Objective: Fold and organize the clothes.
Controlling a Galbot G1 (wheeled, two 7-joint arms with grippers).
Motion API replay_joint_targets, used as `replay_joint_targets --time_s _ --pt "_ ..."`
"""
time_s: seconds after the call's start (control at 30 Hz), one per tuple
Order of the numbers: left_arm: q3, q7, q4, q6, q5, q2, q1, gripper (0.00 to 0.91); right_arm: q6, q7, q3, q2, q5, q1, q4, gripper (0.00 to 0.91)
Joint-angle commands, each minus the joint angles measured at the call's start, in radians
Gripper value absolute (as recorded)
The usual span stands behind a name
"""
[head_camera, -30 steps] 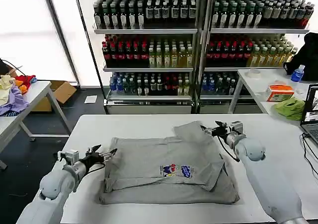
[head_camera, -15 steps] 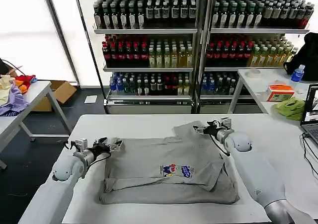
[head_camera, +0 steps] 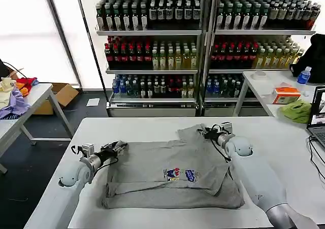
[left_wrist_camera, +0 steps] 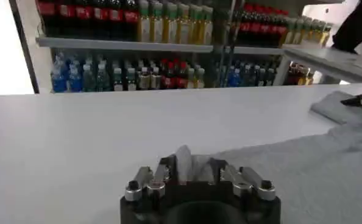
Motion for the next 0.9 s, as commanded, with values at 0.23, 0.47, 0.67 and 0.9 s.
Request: replay_joint_targets --time_s 0.23,0.47,0.67,0.9 --pt "0.005 -0.027 -0.005 -0.051 -0.014 0.002 -0.001 0.01 0.003 0.013 0.015 0.005 0.022 -0.016 0.034 0.0" --pt "-0.011 -0.064 -0.102 -0.058 -0.071 0.013 0.022 0.01 0.0 0.038 0.057 -0.01 0.097 -0.066 0.158 0.0" --pt "-0.052 -0.089 -0.206 -0.058 -0.098 0.037 0.088 0.01 -0.017 0.058 0.138 -0.067 0.166 -0.194 0.356 0.0" --pt "-0.129 -0.124 -0.396 -0.076 -0.101 0.062 0.233 0.01 -0.032 0.089 0.262 -0.162 0.236 -0.418 0.672 0.0"
